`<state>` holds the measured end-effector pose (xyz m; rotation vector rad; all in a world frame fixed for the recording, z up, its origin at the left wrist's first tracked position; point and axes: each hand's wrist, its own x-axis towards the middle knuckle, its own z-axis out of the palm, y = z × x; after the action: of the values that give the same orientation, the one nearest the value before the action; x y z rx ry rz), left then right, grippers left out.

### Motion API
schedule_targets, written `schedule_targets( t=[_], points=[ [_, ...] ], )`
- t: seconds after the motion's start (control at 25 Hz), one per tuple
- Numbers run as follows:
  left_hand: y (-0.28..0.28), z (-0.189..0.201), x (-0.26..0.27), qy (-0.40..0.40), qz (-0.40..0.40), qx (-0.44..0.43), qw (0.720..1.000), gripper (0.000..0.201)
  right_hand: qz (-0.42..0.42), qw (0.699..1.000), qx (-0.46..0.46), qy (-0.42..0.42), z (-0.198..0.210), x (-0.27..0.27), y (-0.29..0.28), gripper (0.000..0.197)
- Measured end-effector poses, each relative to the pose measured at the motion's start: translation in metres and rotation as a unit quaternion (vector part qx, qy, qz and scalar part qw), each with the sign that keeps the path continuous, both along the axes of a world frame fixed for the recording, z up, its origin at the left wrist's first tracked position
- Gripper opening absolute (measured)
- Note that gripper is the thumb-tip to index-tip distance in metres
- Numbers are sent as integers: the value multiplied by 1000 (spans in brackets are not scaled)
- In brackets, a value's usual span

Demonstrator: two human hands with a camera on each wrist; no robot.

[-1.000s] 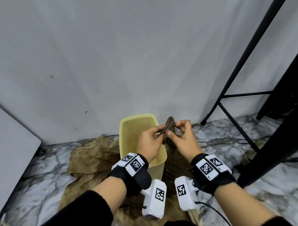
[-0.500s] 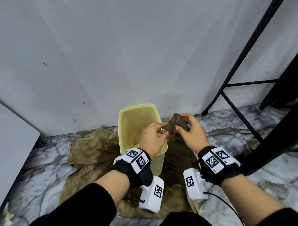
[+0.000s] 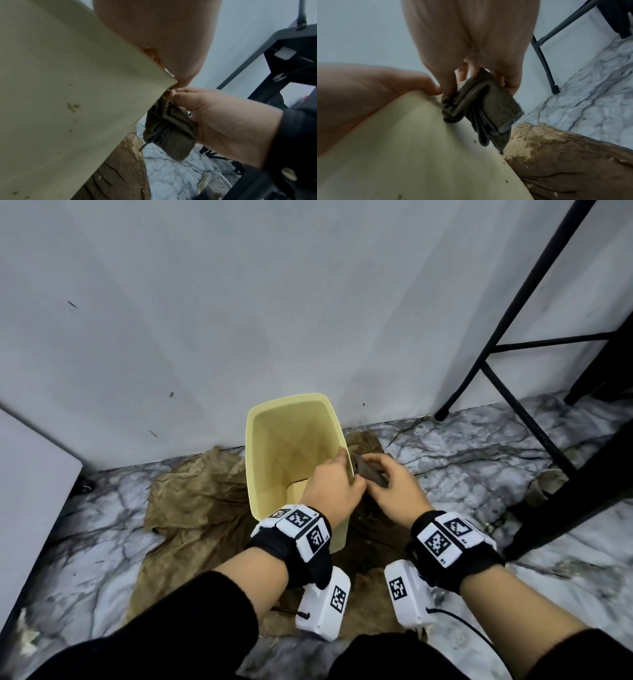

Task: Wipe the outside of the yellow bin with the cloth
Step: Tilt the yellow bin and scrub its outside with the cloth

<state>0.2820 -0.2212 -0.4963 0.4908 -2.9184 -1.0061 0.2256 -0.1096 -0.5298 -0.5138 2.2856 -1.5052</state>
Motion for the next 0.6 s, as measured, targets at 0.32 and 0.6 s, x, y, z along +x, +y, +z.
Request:
schedule_targets(
  t=[0.32, 0.6],
  points=[
    [-35, 25, 0, 120, 125, -7, 985, 42, 20, 997, -54, 47, 32, 2, -35, 40],
    [-36, 1, 12, 122, 115, 51, 985, 44, 13, 996, 0, 86, 4, 19, -38, 46]
  ],
)
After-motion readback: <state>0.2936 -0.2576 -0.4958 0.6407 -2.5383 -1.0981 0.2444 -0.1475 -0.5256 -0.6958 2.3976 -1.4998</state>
